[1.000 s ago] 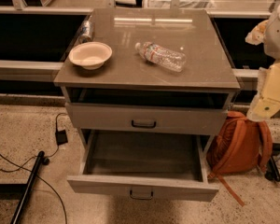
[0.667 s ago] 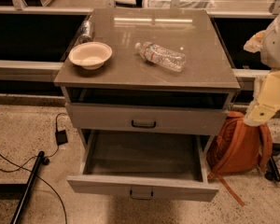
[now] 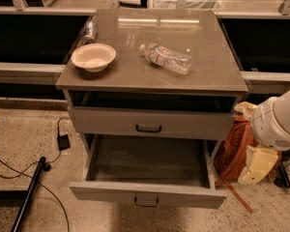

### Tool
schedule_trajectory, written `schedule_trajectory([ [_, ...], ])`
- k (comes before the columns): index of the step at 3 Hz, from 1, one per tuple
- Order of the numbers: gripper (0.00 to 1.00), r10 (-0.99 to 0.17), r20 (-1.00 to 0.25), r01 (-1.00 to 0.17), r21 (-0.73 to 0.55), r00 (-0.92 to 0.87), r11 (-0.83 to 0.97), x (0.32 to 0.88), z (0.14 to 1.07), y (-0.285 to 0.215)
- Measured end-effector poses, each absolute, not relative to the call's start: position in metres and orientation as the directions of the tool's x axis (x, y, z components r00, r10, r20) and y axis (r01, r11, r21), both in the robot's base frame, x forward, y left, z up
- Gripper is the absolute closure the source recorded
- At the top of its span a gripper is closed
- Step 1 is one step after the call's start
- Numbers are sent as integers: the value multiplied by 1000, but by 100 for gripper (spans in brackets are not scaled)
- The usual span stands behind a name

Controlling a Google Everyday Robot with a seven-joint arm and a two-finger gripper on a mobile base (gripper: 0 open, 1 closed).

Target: Close middle drawer

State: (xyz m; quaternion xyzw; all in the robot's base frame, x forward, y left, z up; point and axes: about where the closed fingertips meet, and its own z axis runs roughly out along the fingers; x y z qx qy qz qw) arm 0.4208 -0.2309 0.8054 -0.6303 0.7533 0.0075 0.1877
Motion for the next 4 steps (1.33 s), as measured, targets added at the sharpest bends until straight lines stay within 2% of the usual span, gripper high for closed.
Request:
schedule_trajectory([
  [1, 0, -947, -292, -952, -225, -135, 206, 421, 806, -231],
  [2, 0, -933, -349, -960, -222, -86, 171, 423, 785, -220],
  [3, 0, -884, -468, -970, -214, -1, 114, 417, 724, -189],
  [4, 0, -845, -532, -974, -216, 58, 69, 409, 660, -173],
])
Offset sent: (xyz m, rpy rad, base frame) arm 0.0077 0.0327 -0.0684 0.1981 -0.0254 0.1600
